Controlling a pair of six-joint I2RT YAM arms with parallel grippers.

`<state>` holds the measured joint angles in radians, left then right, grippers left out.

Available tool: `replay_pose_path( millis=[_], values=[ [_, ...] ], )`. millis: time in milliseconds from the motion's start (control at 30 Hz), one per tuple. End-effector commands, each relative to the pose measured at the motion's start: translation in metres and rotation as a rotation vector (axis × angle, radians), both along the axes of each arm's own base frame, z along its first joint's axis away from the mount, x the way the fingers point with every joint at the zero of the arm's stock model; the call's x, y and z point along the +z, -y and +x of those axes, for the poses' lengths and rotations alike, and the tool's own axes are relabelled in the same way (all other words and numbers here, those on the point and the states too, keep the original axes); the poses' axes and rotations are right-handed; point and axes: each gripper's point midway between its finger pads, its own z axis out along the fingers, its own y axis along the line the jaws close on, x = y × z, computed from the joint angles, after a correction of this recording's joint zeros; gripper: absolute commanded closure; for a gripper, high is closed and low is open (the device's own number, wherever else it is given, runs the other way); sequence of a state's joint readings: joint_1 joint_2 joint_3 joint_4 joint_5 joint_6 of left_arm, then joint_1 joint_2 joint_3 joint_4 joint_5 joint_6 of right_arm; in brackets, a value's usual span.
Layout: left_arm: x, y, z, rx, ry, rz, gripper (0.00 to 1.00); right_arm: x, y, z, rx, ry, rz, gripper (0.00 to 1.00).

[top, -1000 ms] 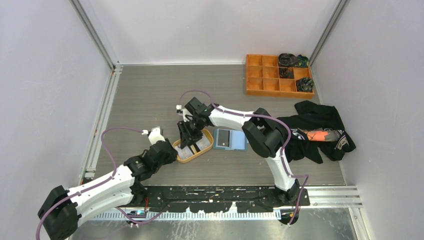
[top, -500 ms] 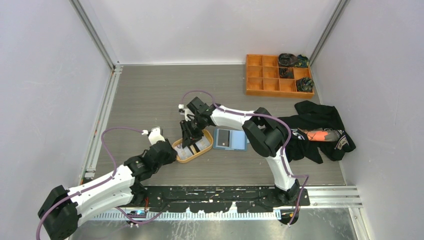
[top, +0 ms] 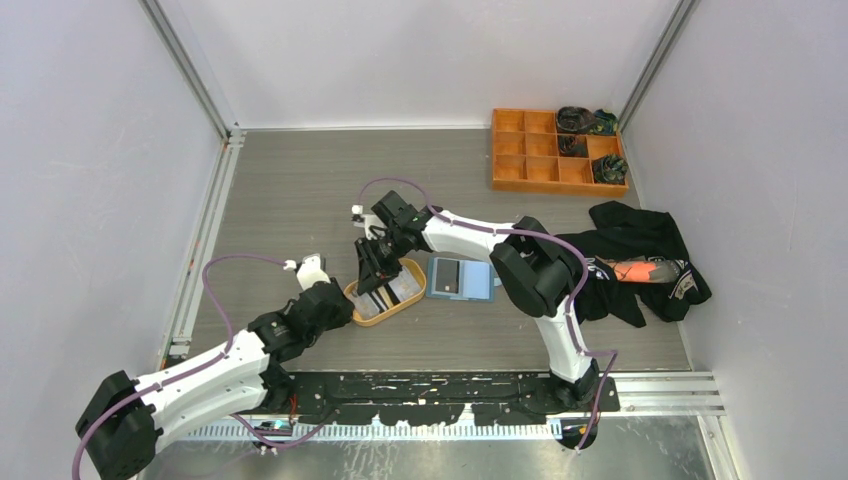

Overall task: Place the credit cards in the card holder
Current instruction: Pick up the credit card from the storage box.

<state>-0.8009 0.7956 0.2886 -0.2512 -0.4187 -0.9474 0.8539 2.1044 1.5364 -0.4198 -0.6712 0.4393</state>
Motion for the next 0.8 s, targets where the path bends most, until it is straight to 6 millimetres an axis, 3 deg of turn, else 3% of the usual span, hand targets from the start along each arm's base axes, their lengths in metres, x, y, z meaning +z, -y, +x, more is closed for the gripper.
replay_pose_path(
  millis=[0, 167, 500, 767],
  values=[
    [0.017, 0.014, 0.009, 0.0, 0.053, -0.087, 0.76, 0.017, -0.005, -0.006, 0.021, 0.032, 0.026, 0.65],
    [0.017, 0.014, 0.009, 0.001, 0.055, -0.089, 0.76, 0.009, -0.001, -0.005, 0.016, 0.038, -0.006, 0.64],
    [0.017, 0.014, 0.009, 0.001, 0.055, -0.087, 0.76, 0.022, -0.013, -0.02, 0.045, -0.06, 0.094, 0.71],
    [0.017, 0.014, 0.009, 0.002, 0.055, -0.089, 0.76, 0.003, -0.006, -0.013, 0.023, -0.017, 0.015, 0.7]
  ],
)
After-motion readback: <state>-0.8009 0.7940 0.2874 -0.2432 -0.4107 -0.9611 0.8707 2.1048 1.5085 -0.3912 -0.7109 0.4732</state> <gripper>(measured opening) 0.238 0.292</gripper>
